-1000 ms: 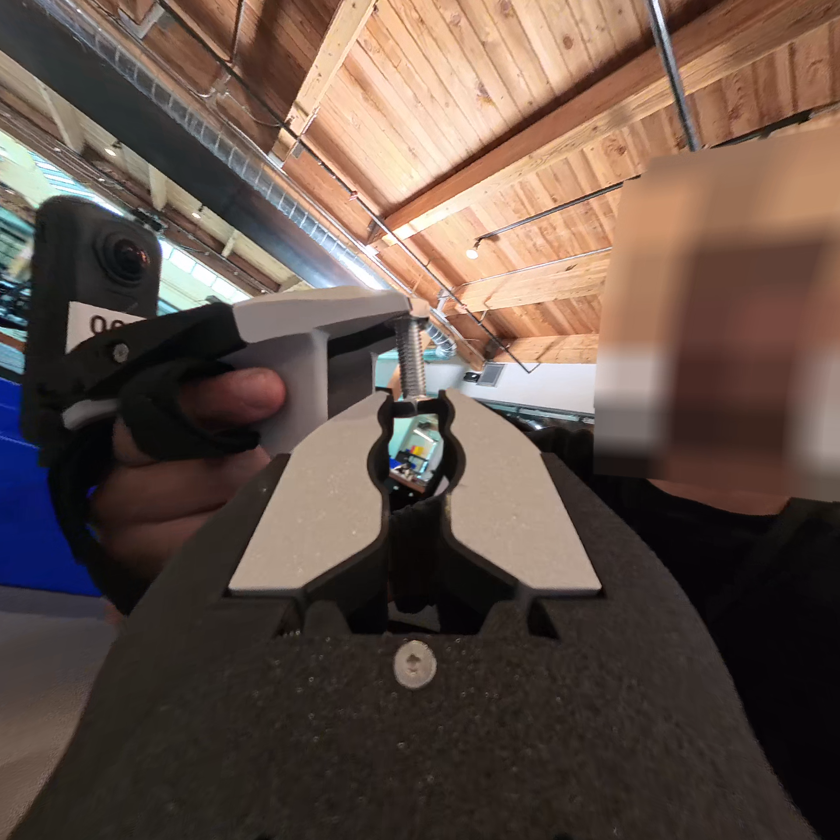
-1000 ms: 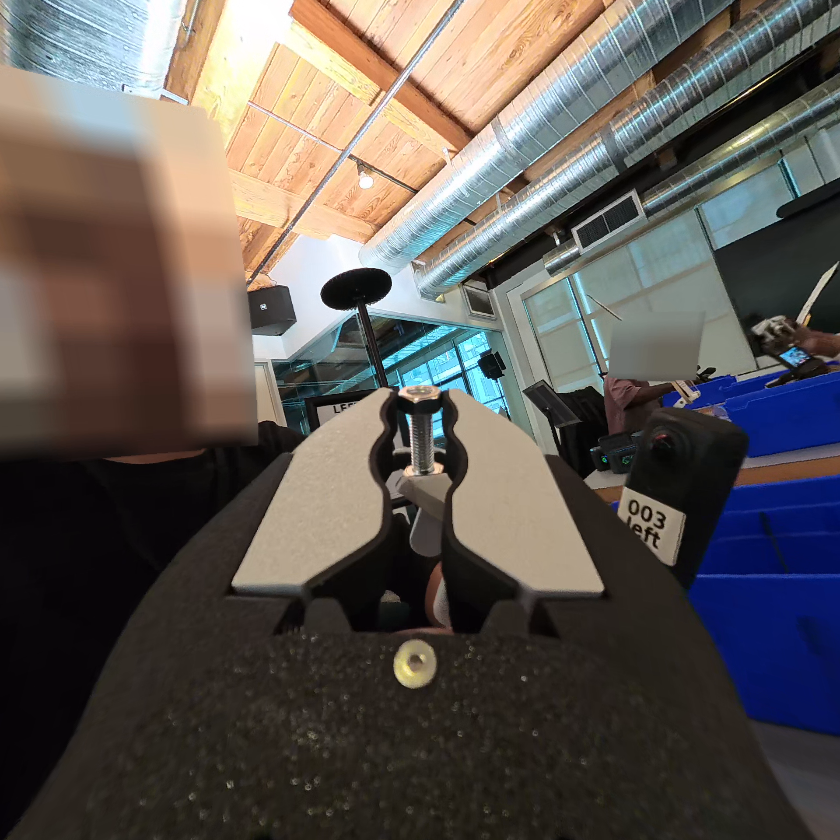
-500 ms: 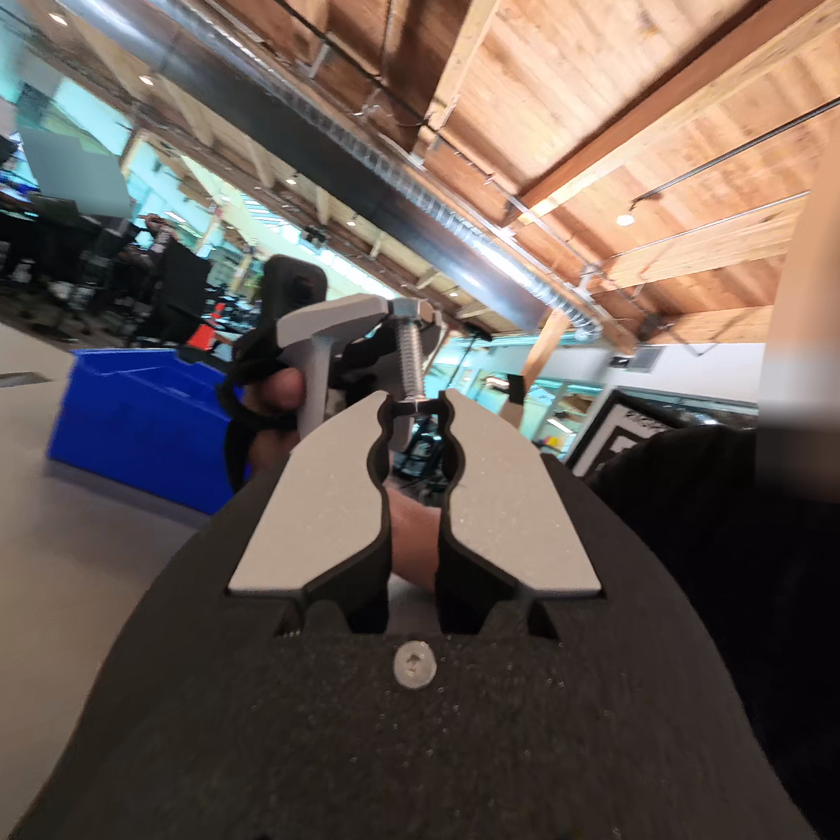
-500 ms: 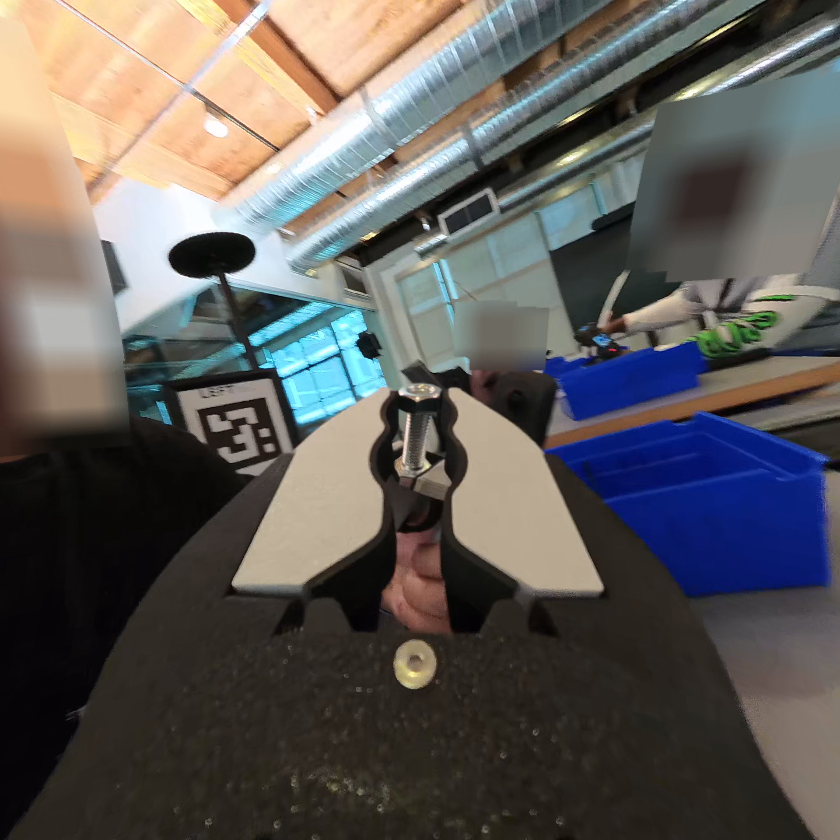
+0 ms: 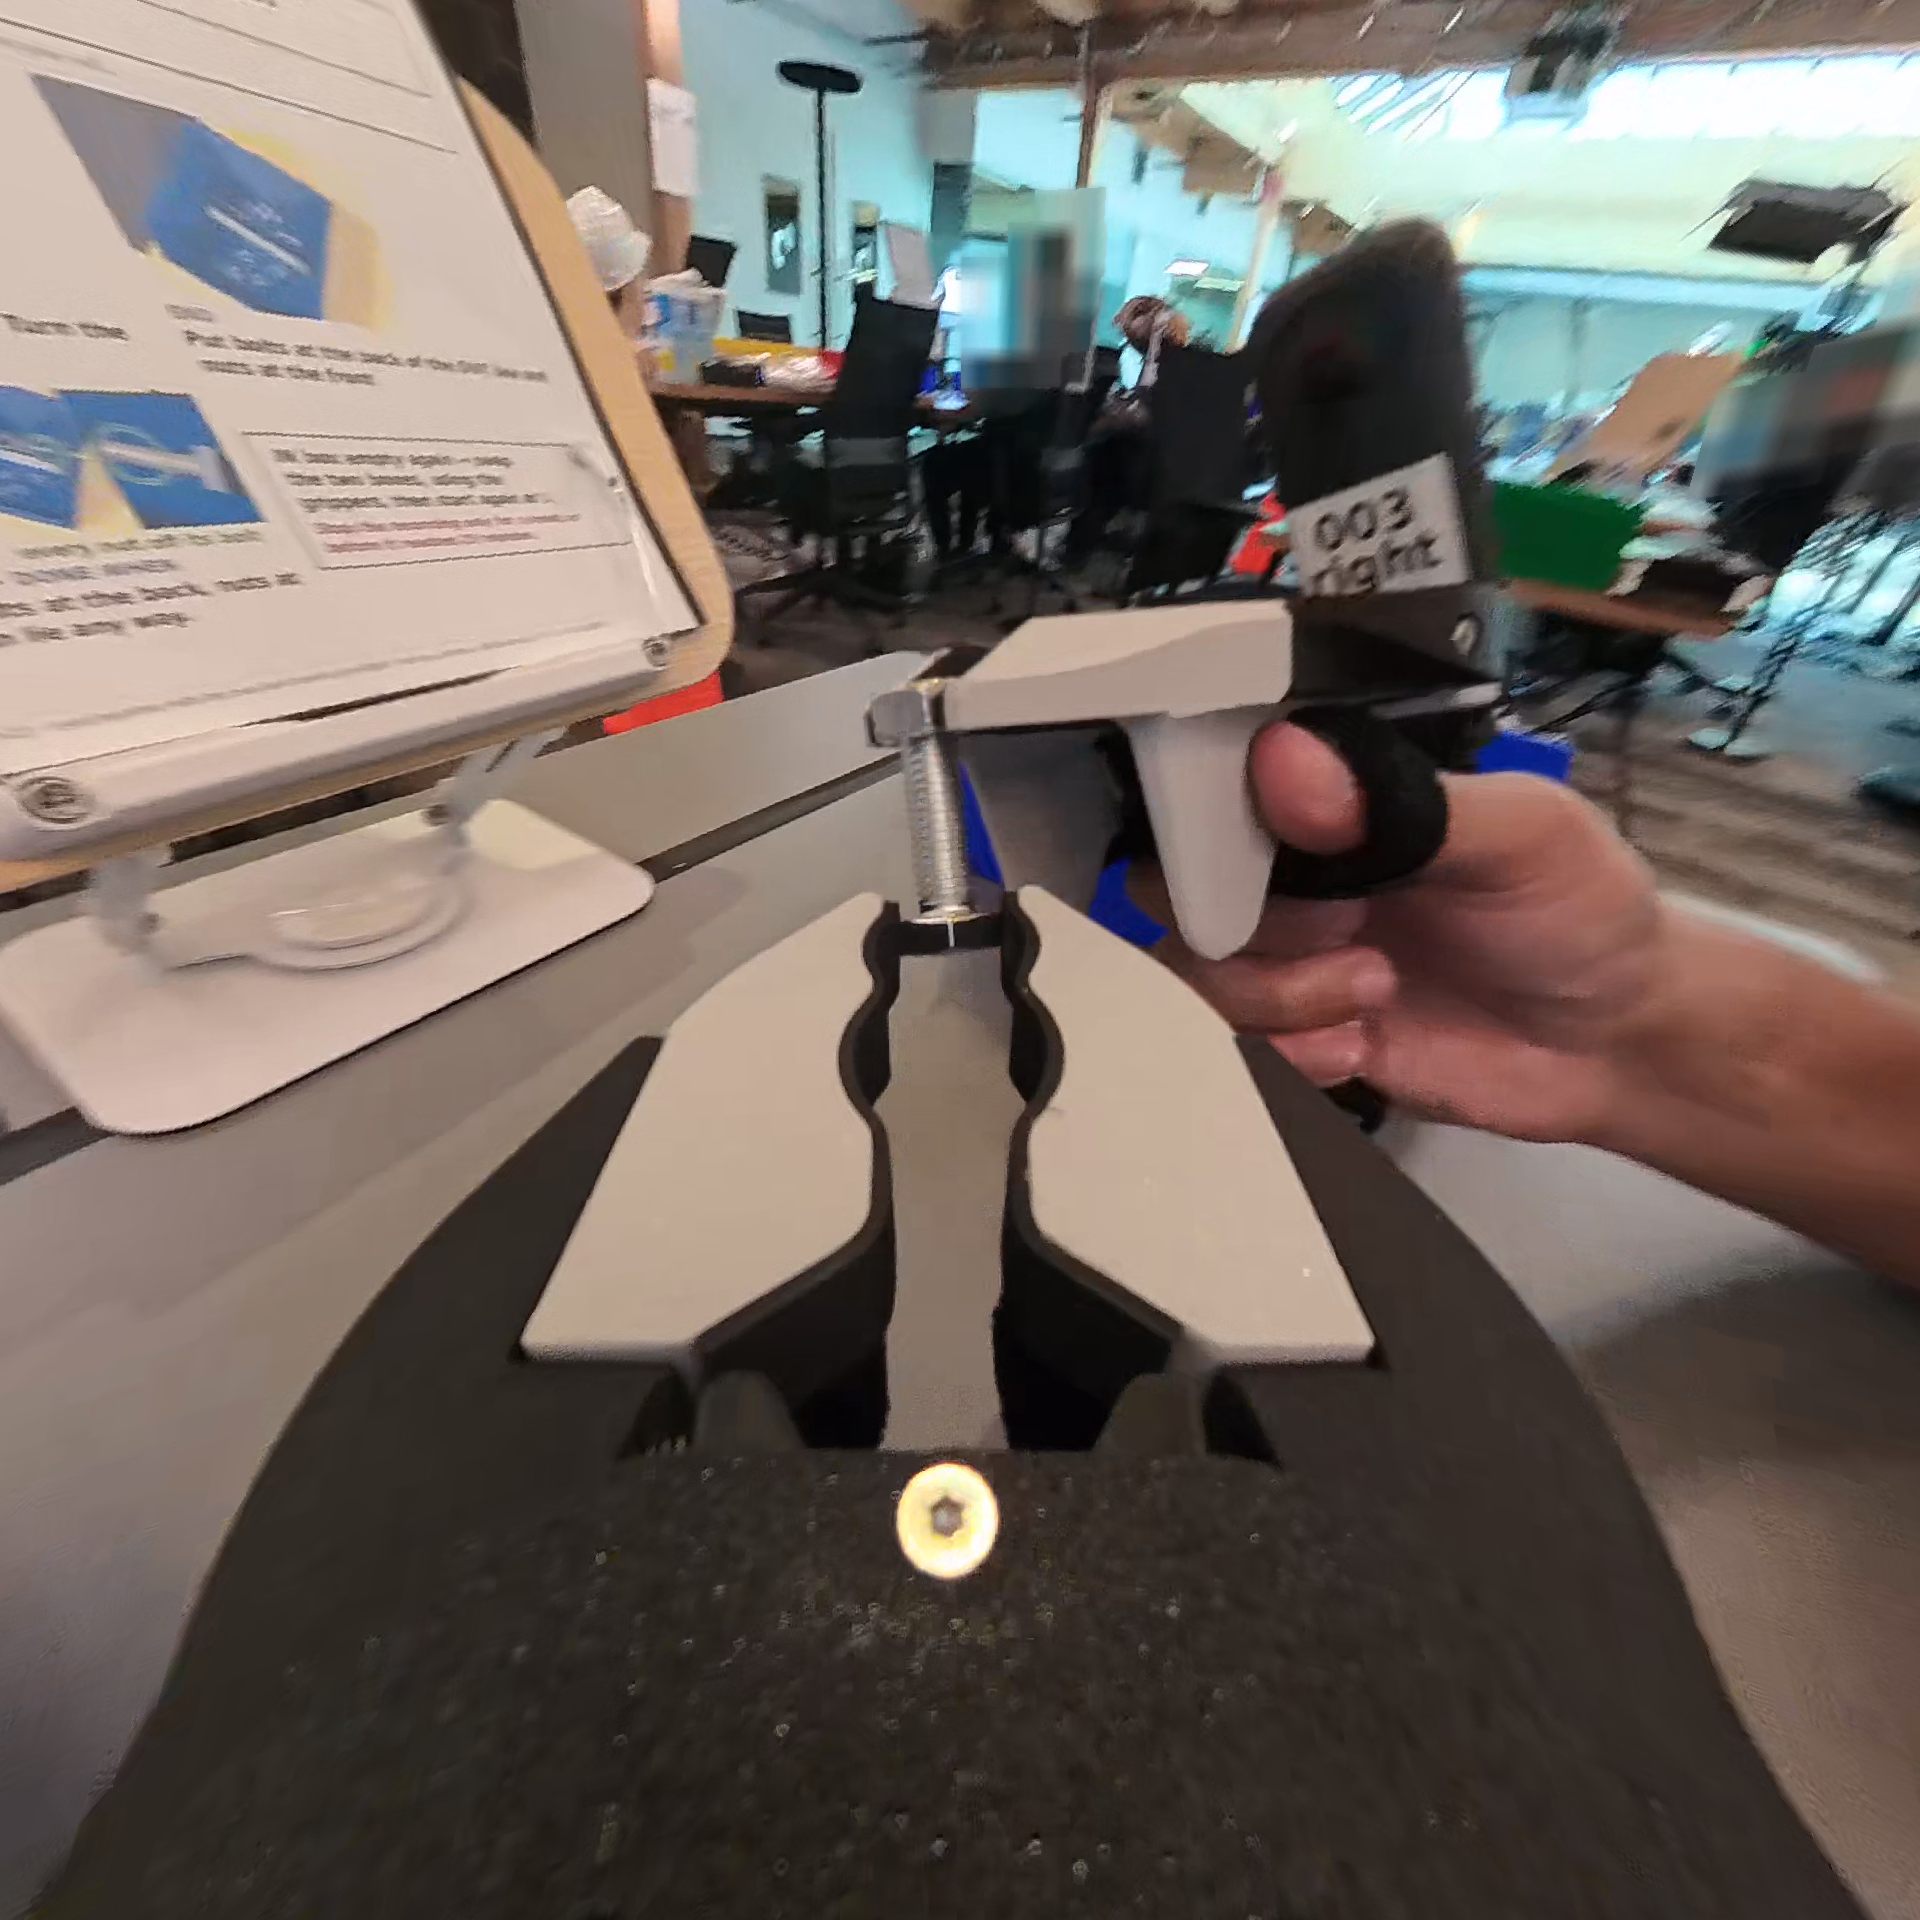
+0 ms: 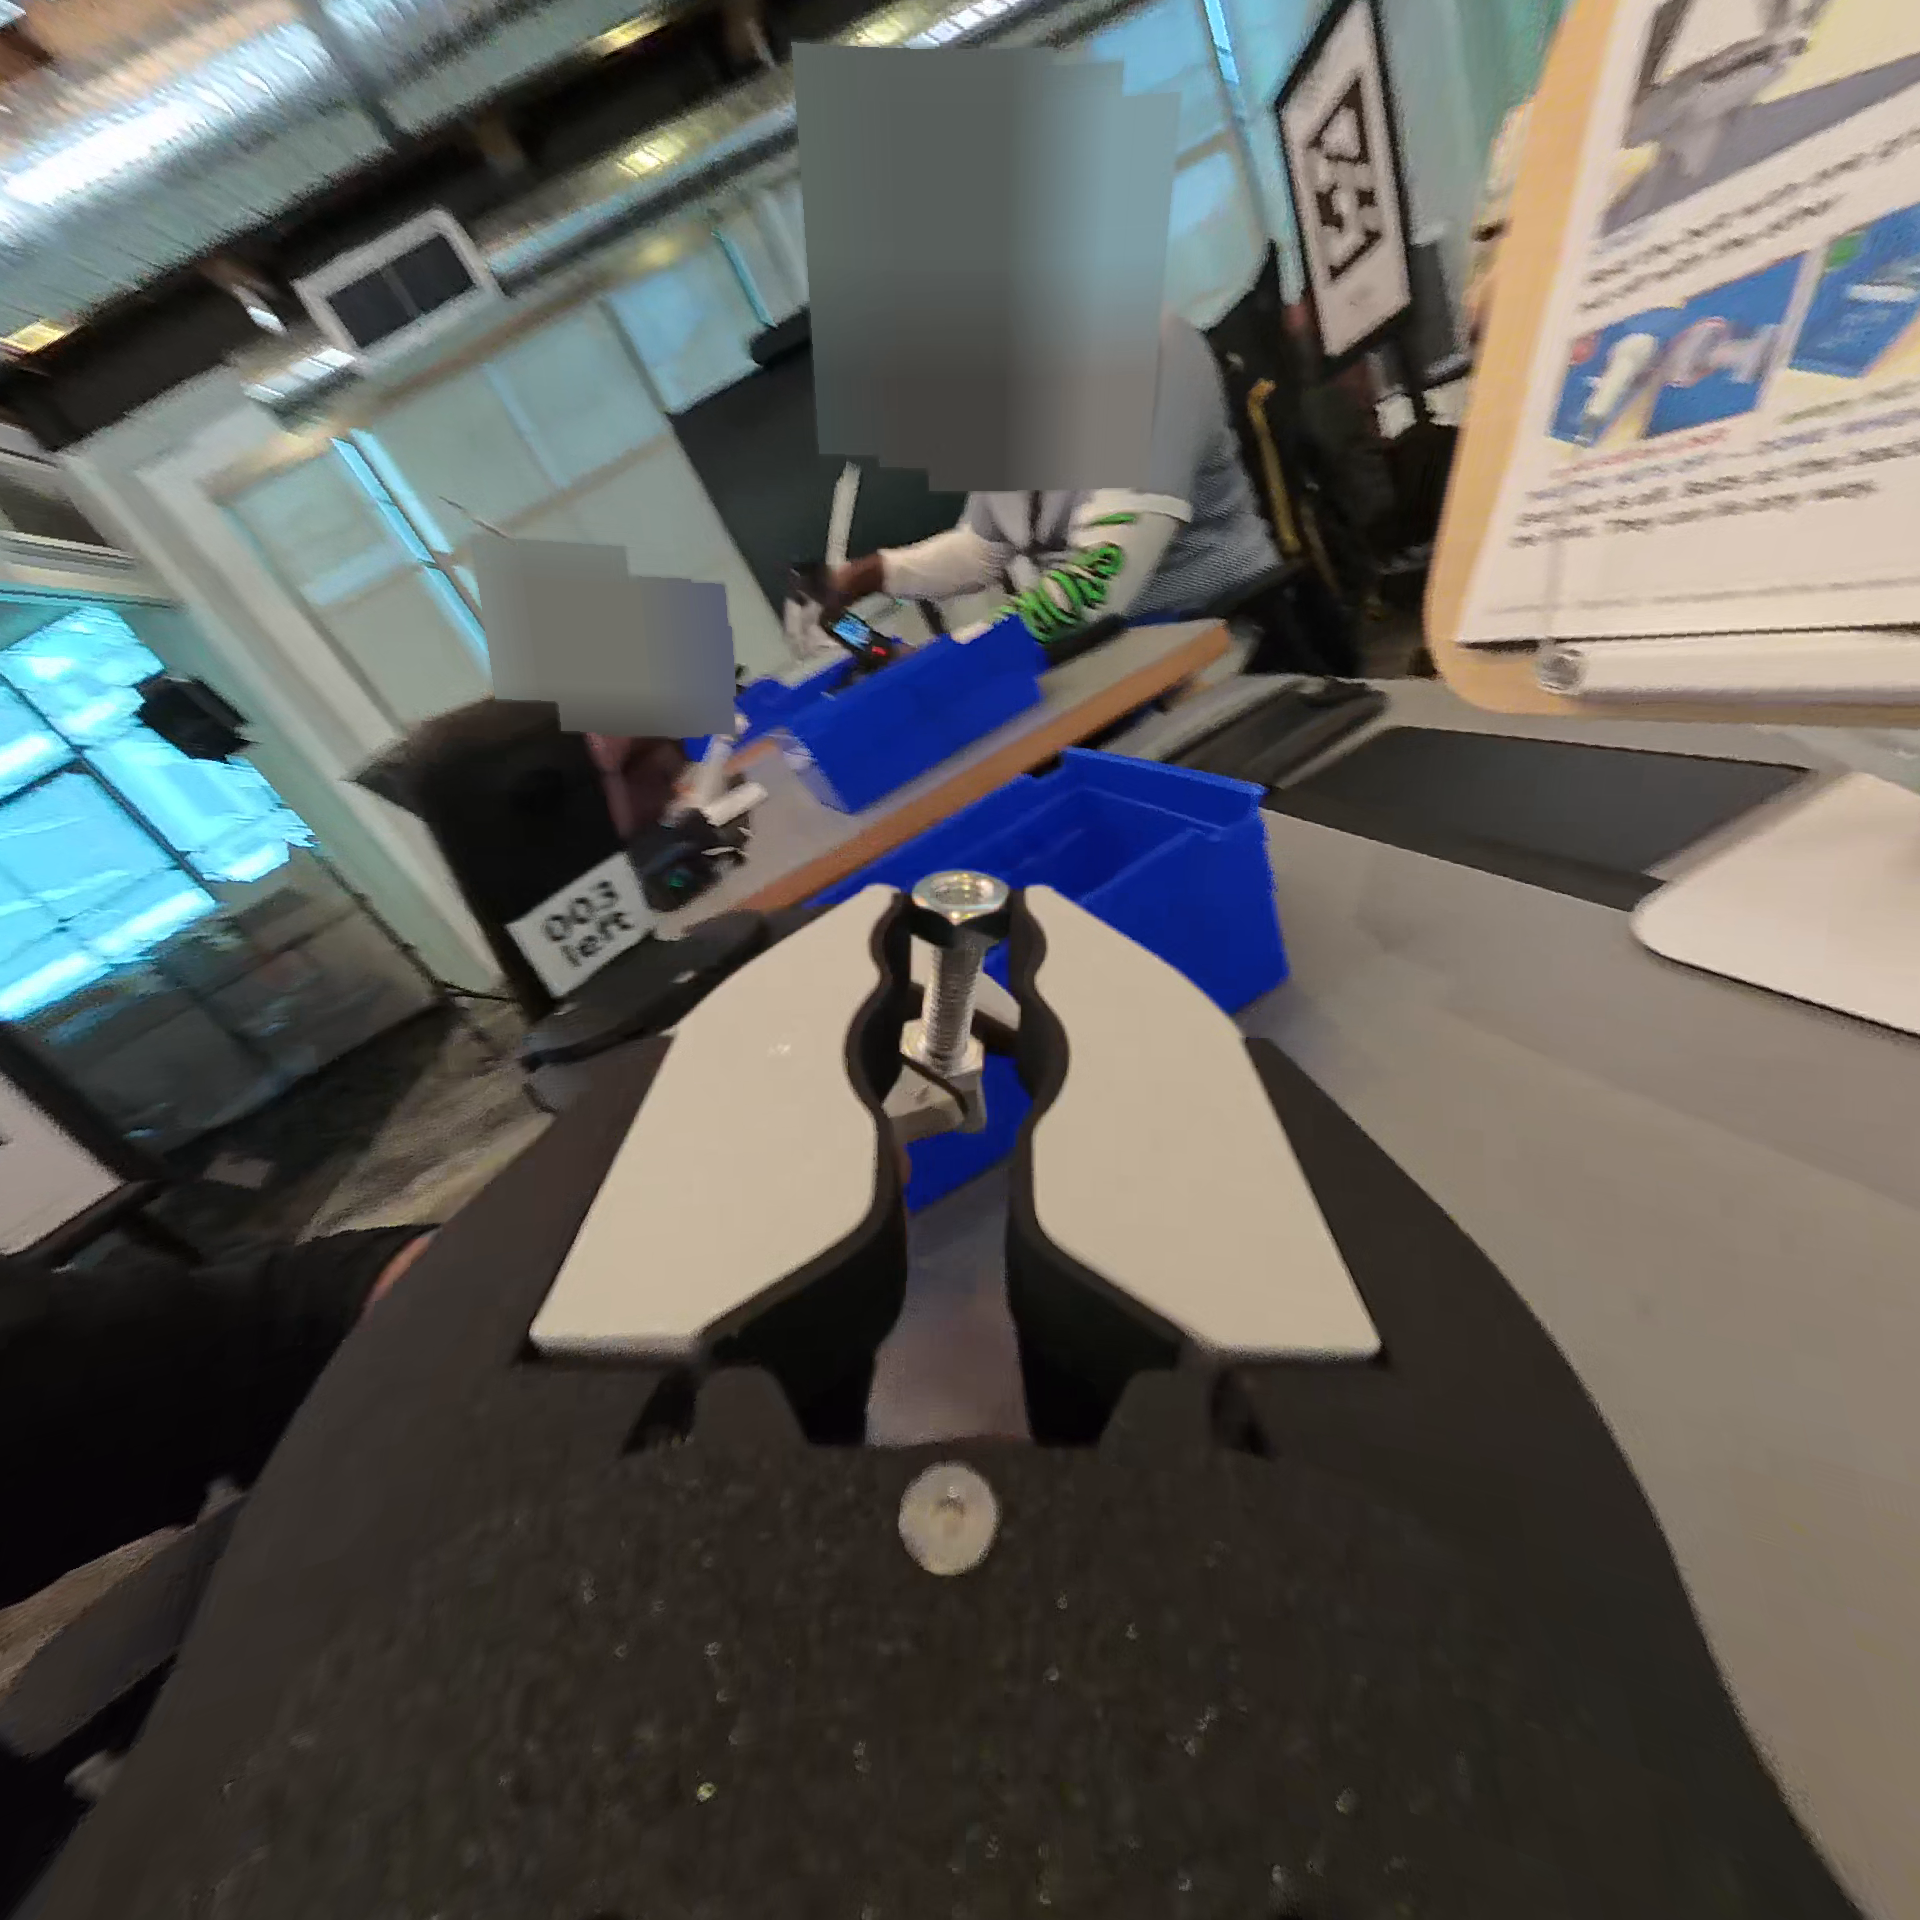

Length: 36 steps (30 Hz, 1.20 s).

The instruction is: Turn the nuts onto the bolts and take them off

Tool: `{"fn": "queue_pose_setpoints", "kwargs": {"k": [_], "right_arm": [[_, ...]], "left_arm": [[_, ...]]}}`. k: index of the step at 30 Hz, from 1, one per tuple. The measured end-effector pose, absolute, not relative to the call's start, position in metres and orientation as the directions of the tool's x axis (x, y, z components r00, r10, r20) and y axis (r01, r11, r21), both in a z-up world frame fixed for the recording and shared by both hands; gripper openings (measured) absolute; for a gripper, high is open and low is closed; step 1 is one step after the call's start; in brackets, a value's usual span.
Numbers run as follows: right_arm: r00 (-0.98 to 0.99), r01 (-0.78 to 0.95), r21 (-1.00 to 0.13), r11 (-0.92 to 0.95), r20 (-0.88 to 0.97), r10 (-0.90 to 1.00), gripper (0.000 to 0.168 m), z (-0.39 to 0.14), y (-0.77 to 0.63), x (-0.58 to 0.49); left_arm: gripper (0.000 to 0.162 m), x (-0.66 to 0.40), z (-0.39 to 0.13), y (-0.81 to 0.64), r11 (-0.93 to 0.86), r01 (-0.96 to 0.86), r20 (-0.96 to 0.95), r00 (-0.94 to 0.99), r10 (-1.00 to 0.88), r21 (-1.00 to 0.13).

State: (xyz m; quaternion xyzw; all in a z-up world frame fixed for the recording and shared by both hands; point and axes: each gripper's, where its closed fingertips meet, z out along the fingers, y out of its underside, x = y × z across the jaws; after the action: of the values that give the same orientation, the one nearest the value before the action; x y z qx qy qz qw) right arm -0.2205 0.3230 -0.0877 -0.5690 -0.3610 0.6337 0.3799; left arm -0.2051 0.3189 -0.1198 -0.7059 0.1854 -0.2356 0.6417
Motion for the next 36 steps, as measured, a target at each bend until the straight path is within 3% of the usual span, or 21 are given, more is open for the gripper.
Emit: {"fn": "queue_pose_setpoints", "kwargs": {"k": [3,6,9,13,15,19,25,36], "right_arm": [[0.126,-0.031,-0.887,-0.46,-0.46,0.879,0.017,-0.103,0.335,-0.218],[0.195,-0.037,-0.879,-0.475,-0.473,0.859,0.017,-0.109,0.338,-0.217],[0.151,-0.05,-0.84,-0.54,-0.541,0.827,0.017,-0.108,0.336,-0.218],[-0.065,-0.093,-0.649,-0.755,-0.753,0.655,0.017,-0.102,0.33,-0.219],[-0.096,-0.094,-0.604,-0.791,-0.786,0.611,0.017,-0.106,0.332,-0.22],[-0.063,-0.093,-0.604,-0.791,-0.789,0.611,0.017,-0.113,0.334,-0.221],[0.097,-0.077,-0.655,-0.752,-0.756,0.648,0.017,-0.125,0.339,-0.221],[0.128,-0.028,-0.66,-0.751,-0.748,0.652,0.017,-0.136,0.341,-0.221]], "left_arm": [[0.017,-0.209,-0.13,0.325,-0.128,-0.035,0.033,0.869,-0.493,-0.991],[0.017,-0.209,-0.134,0.327,-0.125,-0.074,-0.006,0.883,-0.469,-0.989],[0.017,-0.21,-0.134,0.326,-0.124,-0.064,0.004,0.878,-0.478,-0.99],[0.017,-0.211,-0.132,0.323,-0.087,-0.085,-0.035,0.884,-0.466,-0.993],[0.017,-0.211,-0.134,0.324,-0.099,-0.087,-0.032,0.888,-0.458,-0.991],[0.017,-0.214,-0.141,0.326,-0.109,-0.124,-0.067,0.905,-0.42,-0.986],[0.017,-0.22,-0.151,0.332,-0.111,-0.386,-0.348,0.9,-0.262,-0.916],[0.017,-0.221,-0.163,0.334,-0.166,-0.392,-0.334,0.896,-0.292,-0.905]]}}
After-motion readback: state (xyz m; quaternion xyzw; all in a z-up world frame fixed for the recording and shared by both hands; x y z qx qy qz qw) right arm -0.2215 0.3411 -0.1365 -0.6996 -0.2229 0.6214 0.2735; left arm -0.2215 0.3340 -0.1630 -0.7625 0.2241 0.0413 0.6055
